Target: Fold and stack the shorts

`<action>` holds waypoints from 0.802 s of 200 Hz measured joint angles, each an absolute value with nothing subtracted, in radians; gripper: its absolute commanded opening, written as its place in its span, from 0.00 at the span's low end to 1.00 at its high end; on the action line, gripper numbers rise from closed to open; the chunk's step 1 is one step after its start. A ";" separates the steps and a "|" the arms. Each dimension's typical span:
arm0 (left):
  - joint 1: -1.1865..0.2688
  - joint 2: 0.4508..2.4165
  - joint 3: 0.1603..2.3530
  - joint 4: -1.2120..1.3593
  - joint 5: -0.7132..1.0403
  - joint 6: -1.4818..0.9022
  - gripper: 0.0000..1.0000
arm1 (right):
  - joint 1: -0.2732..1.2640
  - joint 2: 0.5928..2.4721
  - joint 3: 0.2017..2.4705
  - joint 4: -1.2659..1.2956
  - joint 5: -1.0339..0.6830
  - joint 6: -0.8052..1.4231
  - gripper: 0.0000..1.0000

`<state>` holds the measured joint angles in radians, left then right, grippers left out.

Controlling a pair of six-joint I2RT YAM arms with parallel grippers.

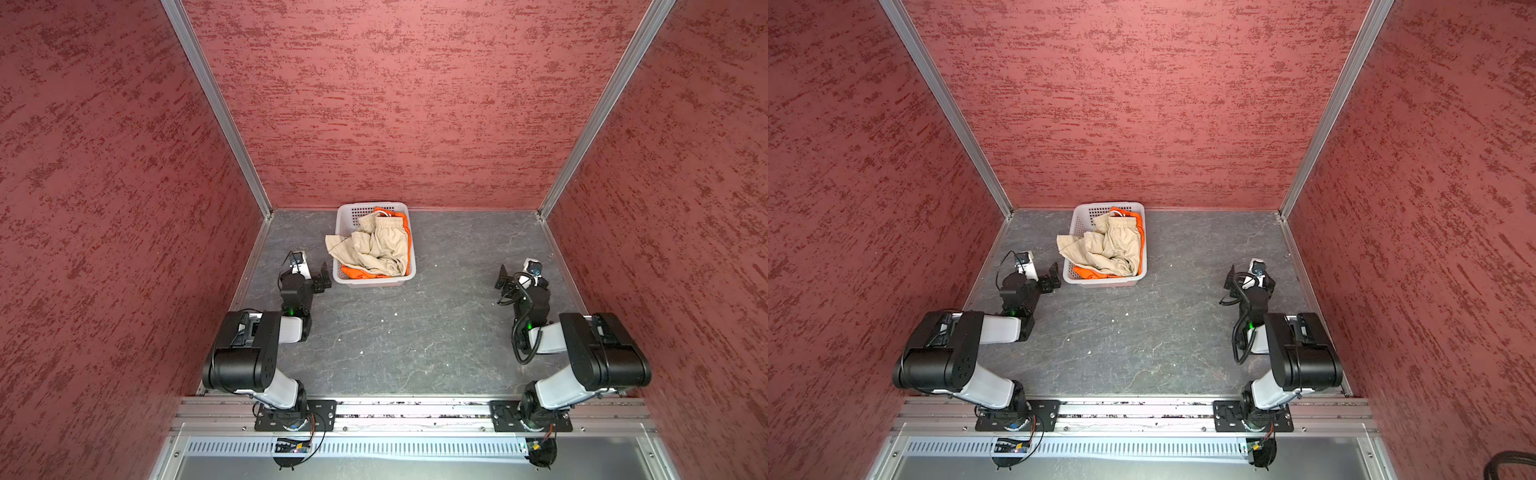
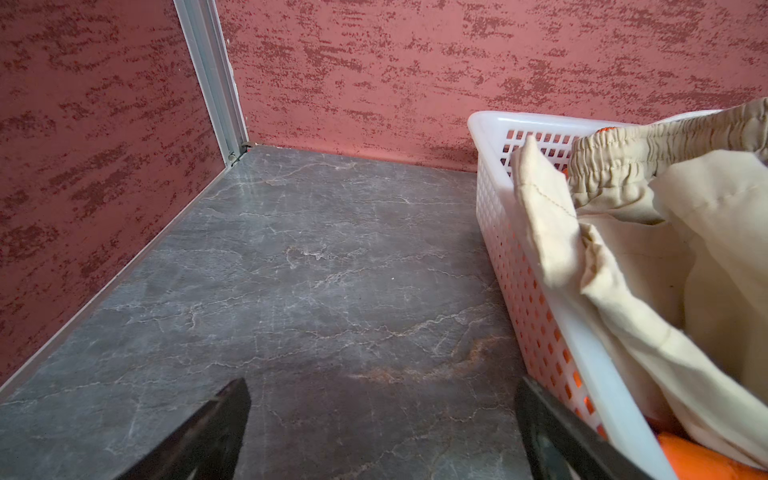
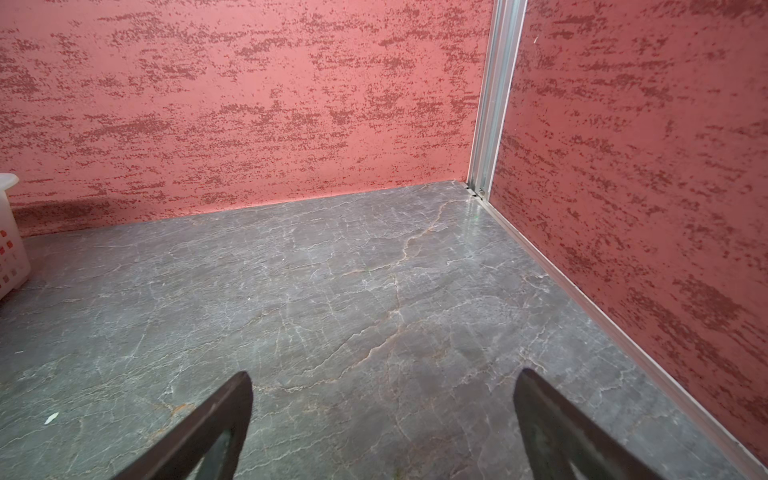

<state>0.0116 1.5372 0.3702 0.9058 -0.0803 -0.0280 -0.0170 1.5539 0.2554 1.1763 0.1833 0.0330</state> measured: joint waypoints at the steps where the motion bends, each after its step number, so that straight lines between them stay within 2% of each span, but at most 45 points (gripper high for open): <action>1: 0.012 1.537 0.370 0.906 -0.080 -0.028 1.00 | -0.017 1.554 0.255 1.176 0.183 0.033 0.99; 160: 0.009 1.507 0.362 0.888 -0.106 -0.029 1.00 | -0.017 1.522 0.255 1.136 0.173 0.031 0.99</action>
<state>0.0093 1.5074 0.3622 0.8875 -0.1059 -0.0288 -0.0170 1.5223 0.2554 1.1358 0.1726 0.0307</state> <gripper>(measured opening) 0.997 0.989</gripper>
